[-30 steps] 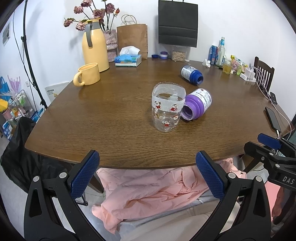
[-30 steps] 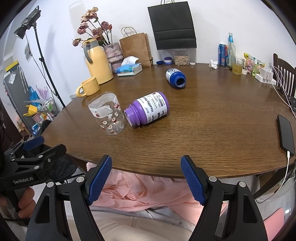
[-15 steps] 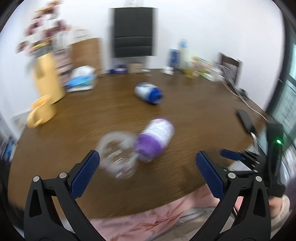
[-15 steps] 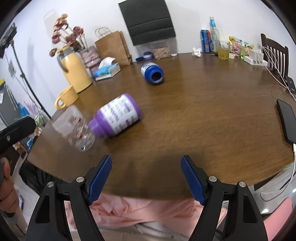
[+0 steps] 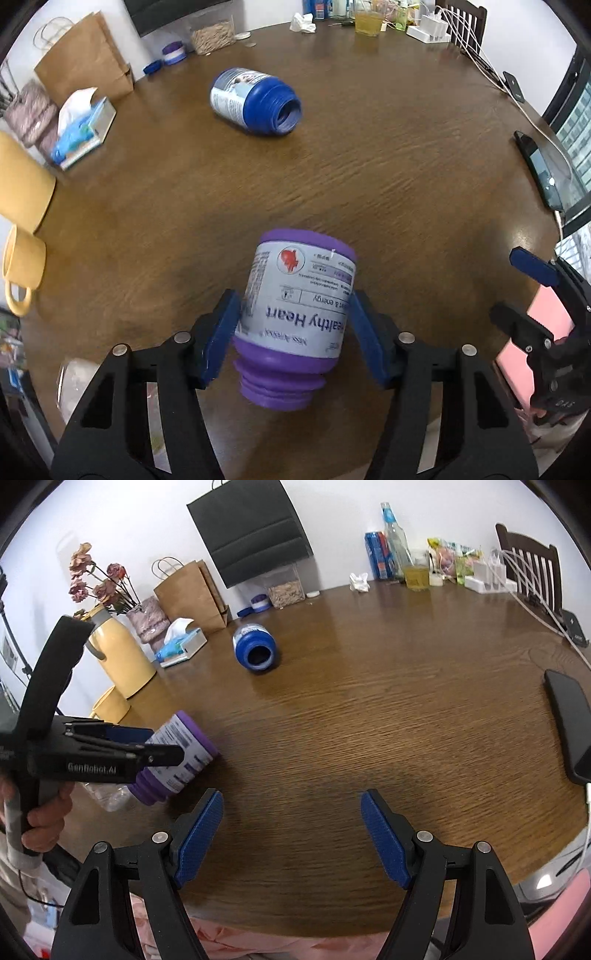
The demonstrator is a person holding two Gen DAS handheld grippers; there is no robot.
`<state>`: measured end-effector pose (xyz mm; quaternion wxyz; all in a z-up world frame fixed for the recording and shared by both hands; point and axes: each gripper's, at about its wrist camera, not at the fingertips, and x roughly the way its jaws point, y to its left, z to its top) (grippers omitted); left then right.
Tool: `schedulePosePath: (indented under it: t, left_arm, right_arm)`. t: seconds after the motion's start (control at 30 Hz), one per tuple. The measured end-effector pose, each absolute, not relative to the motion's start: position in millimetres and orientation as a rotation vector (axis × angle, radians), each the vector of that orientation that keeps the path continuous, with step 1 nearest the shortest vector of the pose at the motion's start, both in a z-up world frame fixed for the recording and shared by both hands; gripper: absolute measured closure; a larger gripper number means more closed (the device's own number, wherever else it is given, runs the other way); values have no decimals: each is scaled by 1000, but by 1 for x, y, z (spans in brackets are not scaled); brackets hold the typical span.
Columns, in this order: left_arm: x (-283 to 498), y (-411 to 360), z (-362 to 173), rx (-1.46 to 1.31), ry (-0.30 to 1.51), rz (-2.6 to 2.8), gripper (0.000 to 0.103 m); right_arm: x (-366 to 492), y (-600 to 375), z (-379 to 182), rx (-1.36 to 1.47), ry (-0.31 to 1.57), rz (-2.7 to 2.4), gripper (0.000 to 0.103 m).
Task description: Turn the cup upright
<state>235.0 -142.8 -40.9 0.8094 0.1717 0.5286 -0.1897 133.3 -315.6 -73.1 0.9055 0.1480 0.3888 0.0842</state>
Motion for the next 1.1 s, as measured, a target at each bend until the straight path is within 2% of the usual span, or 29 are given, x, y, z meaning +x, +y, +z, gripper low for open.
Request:
schedulePosePath:
  t: [0.27,0.57,0.63,0.7,0.93,1.1]
  left_arm:
    - [239,-171,-50,544,937,-477,44]
    - [245,-185,-53,606,779,-658,44]
    - [242,-186,-53,634,762,-770,38]
    - [245,-183,-53,644,772,-765,13]
    - [251,-153,-39,631,740,-810,6]
    - [263,-151,-27,657,821,-754,6]
  right_arm:
    - [151,-326,-86,321,835,190,22]
    - [164,-320,-90,308,856,154,22]
    - [169,-320,-86,301,849,143,22]
    - [173,-322,-79,293,830,127,22]
    - [208,-320,-61,266,787,129,22]
    - [228,-305,-50,223,772,134,22]
